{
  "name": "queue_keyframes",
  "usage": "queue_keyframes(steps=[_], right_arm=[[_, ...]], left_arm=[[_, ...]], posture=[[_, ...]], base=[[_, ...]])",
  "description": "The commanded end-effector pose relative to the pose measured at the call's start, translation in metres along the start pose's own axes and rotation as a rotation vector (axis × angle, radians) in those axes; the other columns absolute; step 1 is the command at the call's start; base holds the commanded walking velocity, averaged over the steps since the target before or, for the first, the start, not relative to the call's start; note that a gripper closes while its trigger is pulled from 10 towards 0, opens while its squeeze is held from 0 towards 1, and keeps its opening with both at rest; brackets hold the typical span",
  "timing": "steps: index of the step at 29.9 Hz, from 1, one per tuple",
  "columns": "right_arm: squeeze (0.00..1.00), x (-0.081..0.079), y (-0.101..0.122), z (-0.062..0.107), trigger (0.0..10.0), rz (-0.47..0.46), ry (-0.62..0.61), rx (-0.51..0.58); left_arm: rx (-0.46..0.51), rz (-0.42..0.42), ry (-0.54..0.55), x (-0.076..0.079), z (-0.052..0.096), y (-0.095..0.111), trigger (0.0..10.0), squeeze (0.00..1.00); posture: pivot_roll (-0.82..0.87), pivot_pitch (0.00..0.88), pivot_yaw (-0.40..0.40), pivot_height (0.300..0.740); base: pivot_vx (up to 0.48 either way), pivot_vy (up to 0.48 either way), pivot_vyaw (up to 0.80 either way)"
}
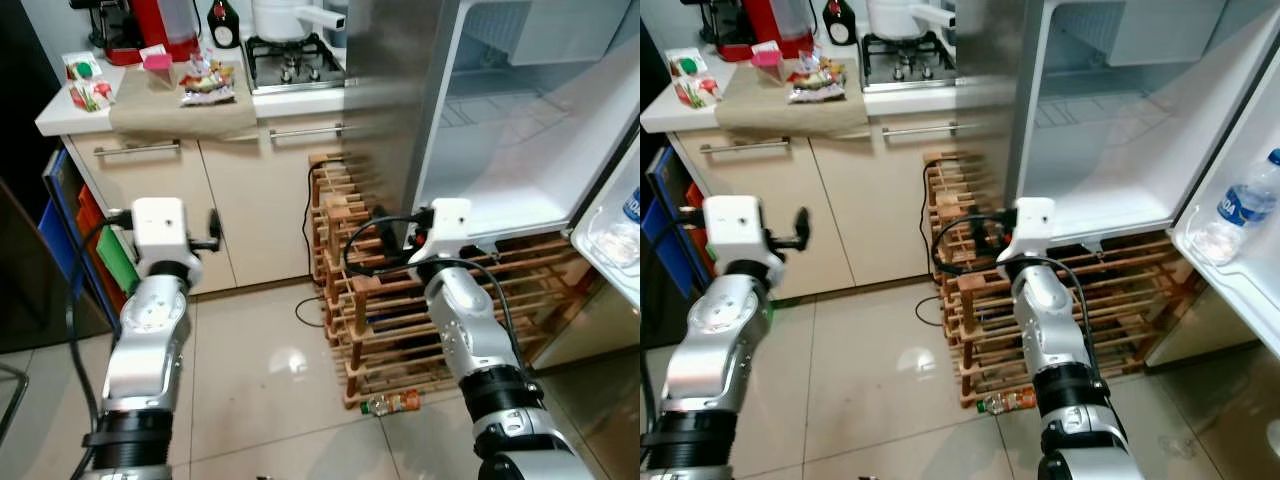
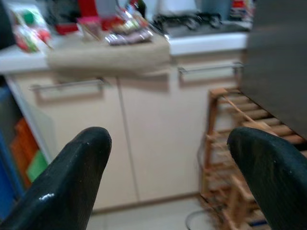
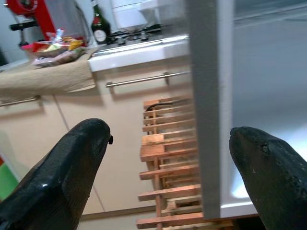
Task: Restocking fridge
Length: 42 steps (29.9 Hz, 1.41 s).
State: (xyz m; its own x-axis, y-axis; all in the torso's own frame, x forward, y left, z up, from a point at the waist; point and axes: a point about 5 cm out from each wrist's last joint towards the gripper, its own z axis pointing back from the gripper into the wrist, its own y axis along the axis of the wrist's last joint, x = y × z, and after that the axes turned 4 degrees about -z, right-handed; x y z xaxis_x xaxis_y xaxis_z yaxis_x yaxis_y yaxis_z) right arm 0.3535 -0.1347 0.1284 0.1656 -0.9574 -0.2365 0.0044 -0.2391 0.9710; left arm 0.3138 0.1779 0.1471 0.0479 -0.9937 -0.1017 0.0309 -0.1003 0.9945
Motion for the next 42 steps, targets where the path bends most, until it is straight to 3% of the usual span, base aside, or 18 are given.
queue_keyframes(steps=[1, 5, 12, 15, 20, 23, 36, 42], right_arm=[[0.00, -0.004, 0.003, -0.001, 10.0, -0.007, 0.017, 0.016], [0.00, -0.015, -0.003, 0.005, 10.0, 0.013, 0.091, 0.012], [0.00, -0.024, -0.005, 0.007, 10.0, 0.011, 0.168, 0.015], [0.00, -0.023, 0.000, 0.001, 10.0, 0.029, 0.144, 0.027], [0.00, -0.010, 0.006, -0.006, 10.0, 0.029, 0.049, 0.020], [0.00, -0.007, 0.009, -0.005, 10.0, 0.041, 0.057, 0.028], [0.00, -0.013, 0.015, -0.015, 10.0, 0.089, 0.033, 0.030], [0.00, -0.017, 0.031, -0.021, 10.0, 0.090, 0.027, 0.092]], left_arm=[[-0.029, 0.007, -0.027, 0.006, 0.001, -0.006, 10.0, 0.00], [-0.015, 0.009, -0.025, 0.011, -0.002, -0.004, 10.0, 0.00], [0.028, 0.006, 0.058, -0.002, -0.009, 0.003, 10.0, 0.00], [0.072, -0.022, 0.048, -0.001, -0.013, 0.013, 10.0, 0.00], [0.068, -0.017, 0.034, 0.003, -0.015, 0.011, 10.0, 0.00], [0.073, -0.026, 0.020, 0.006, -0.014, 0.012, 10.0, 0.00], [0.125, -0.049, -0.011, 0.005, -0.026, 0.028, 10.0, 0.00], [0.156, -0.025, -0.041, 0.006, -0.027, 0.038, 10.0, 0.00]], posture=[[-0.07, 0.000, 0.060, 0.740], [-0.07, 0.000, 0.042, 0.740], [-0.07, 0.000, 0.032, 0.740], [-0.07, 0.000, 0.046, 0.740], [-0.09, 0.000, 0.065, 0.740], [-0.10, 0.000, 0.067, 0.740], [-0.08, 0.000, 0.065, 0.740], [-0.06, 0.000, 0.052, 0.740]], base=[[0.000, 0.000, 0.51], [0.000, 0.000, 0.49], [0.155, 0.333, 0.45], [0.256, 0.405, 0.30], [0.266, 0.399, 0.00], [0.266, 0.401, 0.00], [0.314, 0.362, 0.39], [0.000, 0.000, 0.00]])
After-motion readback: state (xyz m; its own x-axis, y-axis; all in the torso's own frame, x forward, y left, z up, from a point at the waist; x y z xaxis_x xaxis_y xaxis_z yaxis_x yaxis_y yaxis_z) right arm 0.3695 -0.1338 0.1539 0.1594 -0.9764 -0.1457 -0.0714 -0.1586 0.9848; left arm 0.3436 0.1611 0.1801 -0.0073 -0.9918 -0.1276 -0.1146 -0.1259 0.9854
